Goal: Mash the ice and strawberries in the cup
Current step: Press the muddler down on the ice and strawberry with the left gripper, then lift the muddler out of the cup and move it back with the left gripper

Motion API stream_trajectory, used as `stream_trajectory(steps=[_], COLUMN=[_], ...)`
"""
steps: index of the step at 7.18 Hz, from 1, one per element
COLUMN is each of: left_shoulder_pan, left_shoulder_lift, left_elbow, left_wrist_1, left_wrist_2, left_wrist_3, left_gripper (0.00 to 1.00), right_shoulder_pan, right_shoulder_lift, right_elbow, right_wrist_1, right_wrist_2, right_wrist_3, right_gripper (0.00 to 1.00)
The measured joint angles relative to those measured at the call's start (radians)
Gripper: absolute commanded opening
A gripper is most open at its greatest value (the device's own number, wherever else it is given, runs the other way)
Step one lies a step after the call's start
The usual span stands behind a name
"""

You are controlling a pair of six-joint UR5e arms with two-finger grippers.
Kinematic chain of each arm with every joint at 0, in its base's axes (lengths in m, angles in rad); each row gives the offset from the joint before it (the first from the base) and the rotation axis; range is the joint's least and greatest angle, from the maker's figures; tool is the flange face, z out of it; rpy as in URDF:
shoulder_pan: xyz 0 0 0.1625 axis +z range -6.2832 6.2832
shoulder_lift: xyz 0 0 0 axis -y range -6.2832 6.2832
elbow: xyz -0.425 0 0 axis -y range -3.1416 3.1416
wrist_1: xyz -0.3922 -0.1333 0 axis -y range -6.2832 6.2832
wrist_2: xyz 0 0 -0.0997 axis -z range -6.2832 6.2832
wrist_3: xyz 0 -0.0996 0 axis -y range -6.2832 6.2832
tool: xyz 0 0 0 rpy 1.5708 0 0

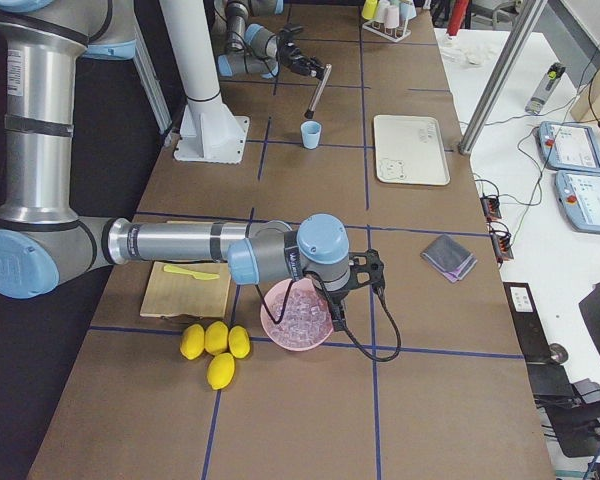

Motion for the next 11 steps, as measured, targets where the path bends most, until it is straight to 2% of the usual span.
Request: stream_trajectory(steps=[2,3,6,8,11], left_shoulder_pan=[-0.019,-0.036,-0.1,-0.179,-0.403], left_shoulder_lift=[0.04,0.051,0.081,0.085,0.113], left_elbow=[-0.204,-0.238,-0.259,-0.262,-0.262], left_wrist_1=[0.148,0.181,0.25,0.285,0.417], left_wrist_2=[-0.001,0.0,-0.017,-0.131,-0.437], left_wrist_3=[0.0,-0.023,-0.152,-0.194,-0.291], left_gripper=[0.0,0.0,0.0,0.0,0.0], right_shoulder_pan=[-0.001,-0.001,-0.001,-0.001,-0.001], right_shoulder_lift=[-0.001,0.0,0.007,0.012,0.015], right_elbow=[0.001,-0.001,0.004,0.013,0.016], right_wrist_1=[0.0,0.001,0.001,0.001,0.001], right_wrist_2=[0.0,-0.001,-0.003,-0.004,-0.004], right_wrist_3=[0.0,0.0,-0.001,-0.002,-0.002], right_gripper=[0.99,0.99,0.99,0.99,0.99])
